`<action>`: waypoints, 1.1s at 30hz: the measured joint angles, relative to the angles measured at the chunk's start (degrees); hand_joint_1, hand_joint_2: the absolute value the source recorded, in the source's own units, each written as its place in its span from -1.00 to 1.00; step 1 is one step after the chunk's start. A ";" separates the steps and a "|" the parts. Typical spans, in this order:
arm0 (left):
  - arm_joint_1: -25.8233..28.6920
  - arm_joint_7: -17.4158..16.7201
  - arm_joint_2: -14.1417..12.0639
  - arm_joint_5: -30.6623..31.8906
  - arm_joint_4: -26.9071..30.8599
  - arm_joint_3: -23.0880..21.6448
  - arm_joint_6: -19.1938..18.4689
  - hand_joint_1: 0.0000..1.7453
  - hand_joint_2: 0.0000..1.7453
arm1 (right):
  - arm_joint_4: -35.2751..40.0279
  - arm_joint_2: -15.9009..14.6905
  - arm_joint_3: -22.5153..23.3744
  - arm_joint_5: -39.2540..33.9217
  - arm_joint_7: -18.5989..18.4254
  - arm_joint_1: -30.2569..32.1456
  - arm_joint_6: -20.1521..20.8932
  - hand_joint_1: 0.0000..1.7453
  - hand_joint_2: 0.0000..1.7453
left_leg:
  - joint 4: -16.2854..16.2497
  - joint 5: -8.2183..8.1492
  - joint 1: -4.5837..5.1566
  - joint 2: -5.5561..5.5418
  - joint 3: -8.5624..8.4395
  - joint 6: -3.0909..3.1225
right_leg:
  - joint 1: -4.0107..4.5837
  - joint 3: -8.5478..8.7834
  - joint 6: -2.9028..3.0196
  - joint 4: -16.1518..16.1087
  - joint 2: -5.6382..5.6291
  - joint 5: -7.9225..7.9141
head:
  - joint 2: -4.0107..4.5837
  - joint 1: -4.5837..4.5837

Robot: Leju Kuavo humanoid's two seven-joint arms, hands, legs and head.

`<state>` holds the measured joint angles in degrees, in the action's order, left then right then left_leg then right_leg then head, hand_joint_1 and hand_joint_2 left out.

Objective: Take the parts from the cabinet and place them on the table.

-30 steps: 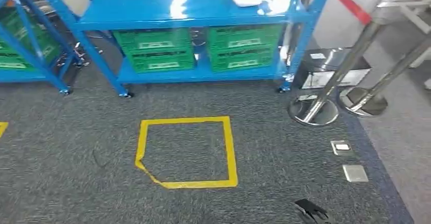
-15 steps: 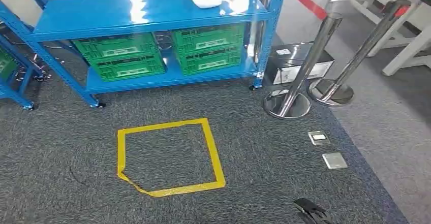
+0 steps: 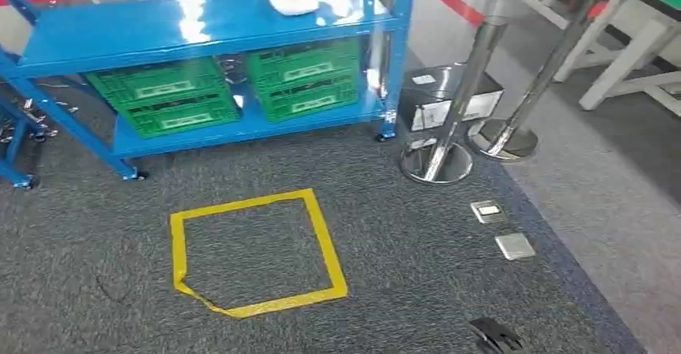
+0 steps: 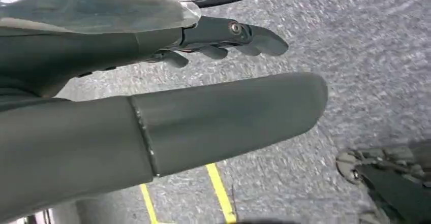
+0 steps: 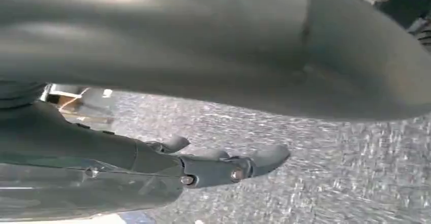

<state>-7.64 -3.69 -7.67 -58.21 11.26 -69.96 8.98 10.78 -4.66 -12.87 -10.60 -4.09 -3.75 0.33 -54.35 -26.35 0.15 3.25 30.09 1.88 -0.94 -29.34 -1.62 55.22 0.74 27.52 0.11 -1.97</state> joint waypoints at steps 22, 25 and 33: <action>0.79 -1.79 0.29 1.80 0.02 1.31 1.14 -1.00 -1.00 | 0.07 0.02 -0.02 0.48 -3.10 0.19 -2.27 -1.00 -1.00 | 0.69 0.34 -0.11 -0.09 -0.21 -1.76 | 0.34 -0.01 0.67 0.01 0.06 0.15 | 0.00 0.97; 1.85 -1.16 0.76 6.07 0.20 4.37 0.48 -1.00 -1.00 | 0.24 0.07 0.11 1.40 -2.90 1.01 -2.32 -1.00 -1.00 | 0.66 0.33 -0.10 -0.09 -0.20 -1.76 | 0.34 0.00 0.66 0.00 0.06 0.16 | 0.00 0.97; 4.45 -0.15 2.12 16.66 1.22 13.40 -1.38 -1.00 -1.00 | 1.40 0.66 1.12 3.21 -1.51 2.91 -2.23 -1.00 -1.00 | 0.65 0.29 -0.04 -0.09 -0.21 -1.70 | 0.19 0.00 0.65 -0.02 0.07 0.17 | 0.00 0.97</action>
<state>-3.20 -3.85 -5.55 -41.54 12.48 -56.56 7.61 12.17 -4.00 -11.76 -7.39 -5.59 -0.84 -1.90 -53.70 -26.06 0.11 3.16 29.88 0.18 -0.75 -29.34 -0.96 55.21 0.81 27.69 0.11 -1.01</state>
